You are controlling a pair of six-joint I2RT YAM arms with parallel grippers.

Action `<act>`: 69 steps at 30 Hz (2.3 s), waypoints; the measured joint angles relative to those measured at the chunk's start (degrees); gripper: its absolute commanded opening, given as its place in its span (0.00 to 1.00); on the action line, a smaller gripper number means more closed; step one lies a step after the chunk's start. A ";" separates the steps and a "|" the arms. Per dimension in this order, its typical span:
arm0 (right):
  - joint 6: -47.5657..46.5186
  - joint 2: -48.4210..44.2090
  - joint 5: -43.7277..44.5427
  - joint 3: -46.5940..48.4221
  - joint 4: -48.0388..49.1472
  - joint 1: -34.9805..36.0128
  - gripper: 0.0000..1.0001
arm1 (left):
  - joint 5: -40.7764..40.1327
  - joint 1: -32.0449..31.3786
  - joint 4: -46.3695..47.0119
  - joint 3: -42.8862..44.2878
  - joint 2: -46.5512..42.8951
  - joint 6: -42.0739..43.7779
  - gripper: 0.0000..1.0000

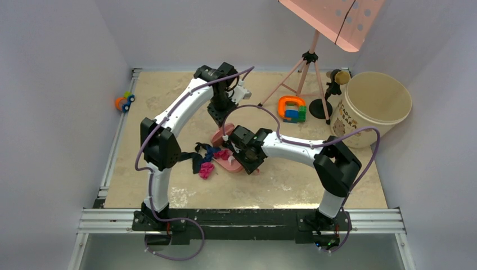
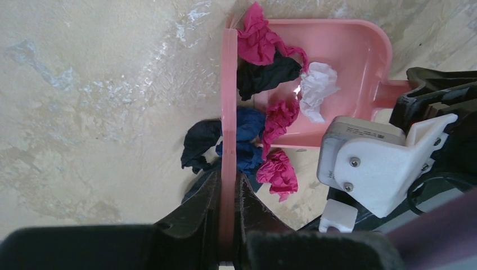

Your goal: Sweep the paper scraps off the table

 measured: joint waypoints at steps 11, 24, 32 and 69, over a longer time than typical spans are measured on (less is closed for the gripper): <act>0.94 -2.14 3.08 -3.76 3.91 0.02 0.00 | 0.85 -0.39 -1.07 0.02 -1.07 -4.87 0.00; 6.19 -6.14 8.07 -11.82 10.12 -0.02 0.00 | -1.70 -0.96 -2.93 -5.03 -11.34 -10.84 0.00; 7.39 -7.32 11.13 -12.04 10.34 0.04 0.00 | -7.21 -0.90 -2.82 -5.62 -15.37 -15.13 0.00; 10.29 -36.94 14.99 6.88 -21.24 -23.76 0.00 | -18.43 0.44 10.32 -41.77 -48.57 -28.65 0.00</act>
